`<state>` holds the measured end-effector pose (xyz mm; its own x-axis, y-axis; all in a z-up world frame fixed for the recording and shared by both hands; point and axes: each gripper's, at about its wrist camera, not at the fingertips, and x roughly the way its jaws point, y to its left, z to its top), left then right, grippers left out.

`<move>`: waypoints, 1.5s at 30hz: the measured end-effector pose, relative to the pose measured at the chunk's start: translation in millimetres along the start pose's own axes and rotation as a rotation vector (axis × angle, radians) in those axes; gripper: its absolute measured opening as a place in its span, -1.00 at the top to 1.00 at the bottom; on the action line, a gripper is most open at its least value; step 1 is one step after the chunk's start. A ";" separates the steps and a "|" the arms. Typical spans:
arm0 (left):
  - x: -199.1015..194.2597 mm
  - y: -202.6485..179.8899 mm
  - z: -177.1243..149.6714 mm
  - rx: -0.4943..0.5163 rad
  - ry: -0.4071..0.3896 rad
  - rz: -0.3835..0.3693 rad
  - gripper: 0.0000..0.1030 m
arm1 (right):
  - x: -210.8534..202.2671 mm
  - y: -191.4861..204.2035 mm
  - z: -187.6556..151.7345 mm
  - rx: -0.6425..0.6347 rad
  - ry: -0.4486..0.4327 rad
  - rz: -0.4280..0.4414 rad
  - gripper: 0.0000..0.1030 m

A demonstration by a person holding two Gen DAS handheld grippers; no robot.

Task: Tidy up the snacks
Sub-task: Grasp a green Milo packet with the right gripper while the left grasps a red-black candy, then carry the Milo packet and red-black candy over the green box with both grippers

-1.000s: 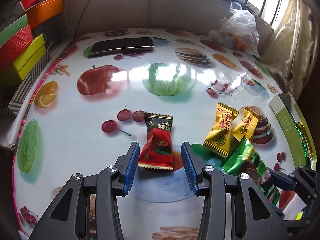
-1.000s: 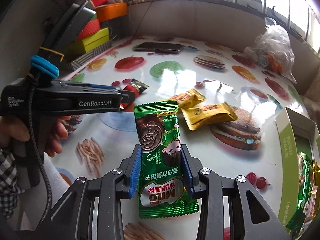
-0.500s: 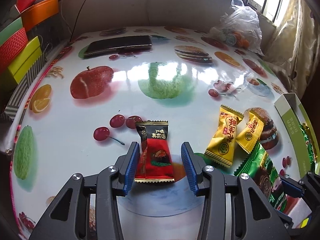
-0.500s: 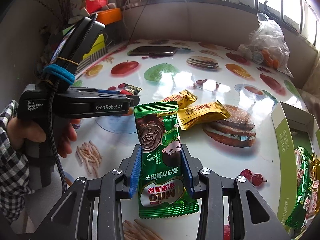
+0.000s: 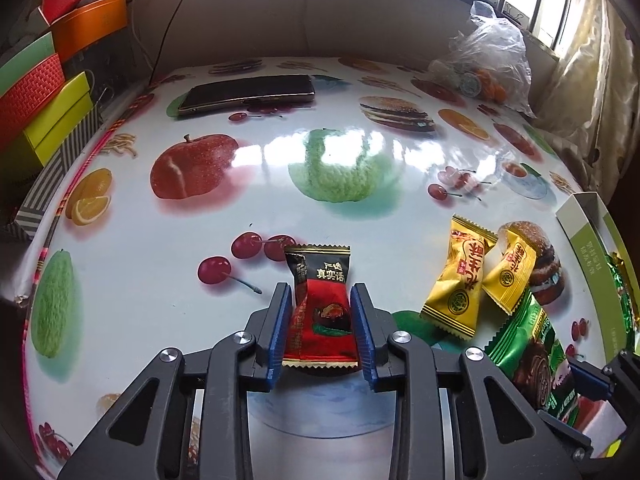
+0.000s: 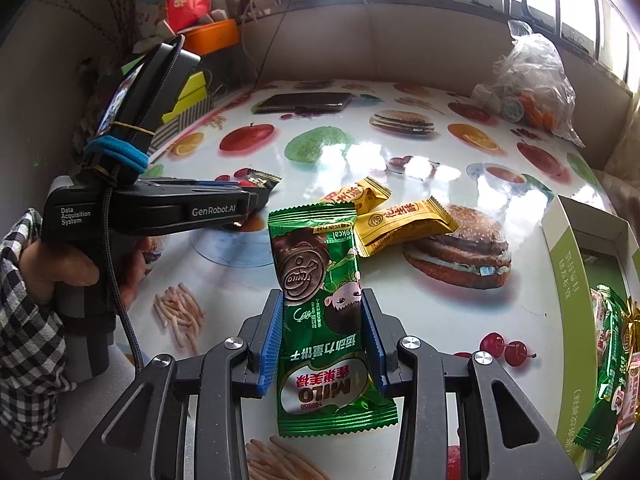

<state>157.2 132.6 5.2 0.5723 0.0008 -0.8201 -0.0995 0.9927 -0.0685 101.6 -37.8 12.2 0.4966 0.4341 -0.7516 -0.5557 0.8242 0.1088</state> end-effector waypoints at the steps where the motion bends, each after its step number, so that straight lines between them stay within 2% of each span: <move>1: 0.0 0.0 -0.2 0.001 0.000 0.000 0.44 | -0.1 0.1 0.0 -0.001 0.000 0.001 0.30; 28: -7.6 1.2 -3.1 -0.006 -0.015 -0.004 0.49 | -2.5 -1.4 0.5 0.010 -0.007 -0.003 0.30; 45: -37.2 -5.7 -7.1 -0.003 -0.053 -0.016 0.49 | -23.5 -5.3 2.4 0.037 -0.053 -0.021 0.30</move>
<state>130.7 126.0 32.1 0.6163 -0.0085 -0.7874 -0.0927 0.9922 -0.0832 94.4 -51.5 30.9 0.5427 0.4343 -0.7189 -0.5201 0.8459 0.1184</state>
